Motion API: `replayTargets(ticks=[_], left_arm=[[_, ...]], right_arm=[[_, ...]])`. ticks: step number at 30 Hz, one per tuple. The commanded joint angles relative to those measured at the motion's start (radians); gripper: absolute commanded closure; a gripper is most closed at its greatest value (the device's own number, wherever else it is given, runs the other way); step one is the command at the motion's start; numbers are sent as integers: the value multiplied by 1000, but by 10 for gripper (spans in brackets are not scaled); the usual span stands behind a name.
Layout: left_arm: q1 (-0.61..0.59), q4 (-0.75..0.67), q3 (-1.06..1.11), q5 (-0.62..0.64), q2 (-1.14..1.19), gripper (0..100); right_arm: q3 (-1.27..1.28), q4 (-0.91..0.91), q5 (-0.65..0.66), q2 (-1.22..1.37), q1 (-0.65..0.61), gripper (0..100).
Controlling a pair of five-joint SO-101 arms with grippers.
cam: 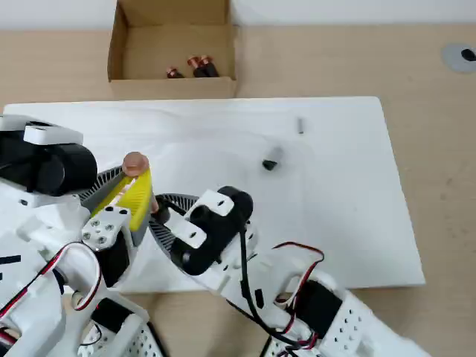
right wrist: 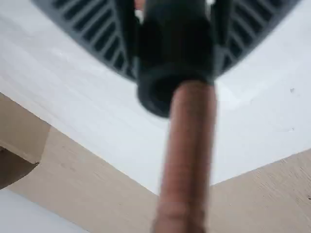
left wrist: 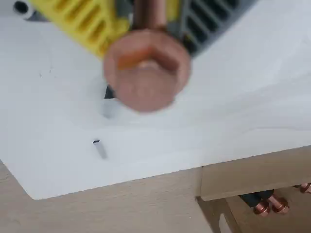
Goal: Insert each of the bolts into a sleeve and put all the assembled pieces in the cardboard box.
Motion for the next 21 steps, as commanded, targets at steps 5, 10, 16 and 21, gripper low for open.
replayTargets(ticks=[5, 10, 16, 21], left_arm=[[2, -31, -2, -5, -1, 997], [-26, -84, 37, -54, -1, 997], [-61, -100, 64, -55, -1, 997], [-60, -68, 58, -51, -1, 997]], right_arm=[[-8, -6, -8, -15, -15, 989], [-7, -6, -8, -15, -16, 989], [-7, -6, -8, -15, -16, 989], [-7, -6, -8, -15, -15, 989]])
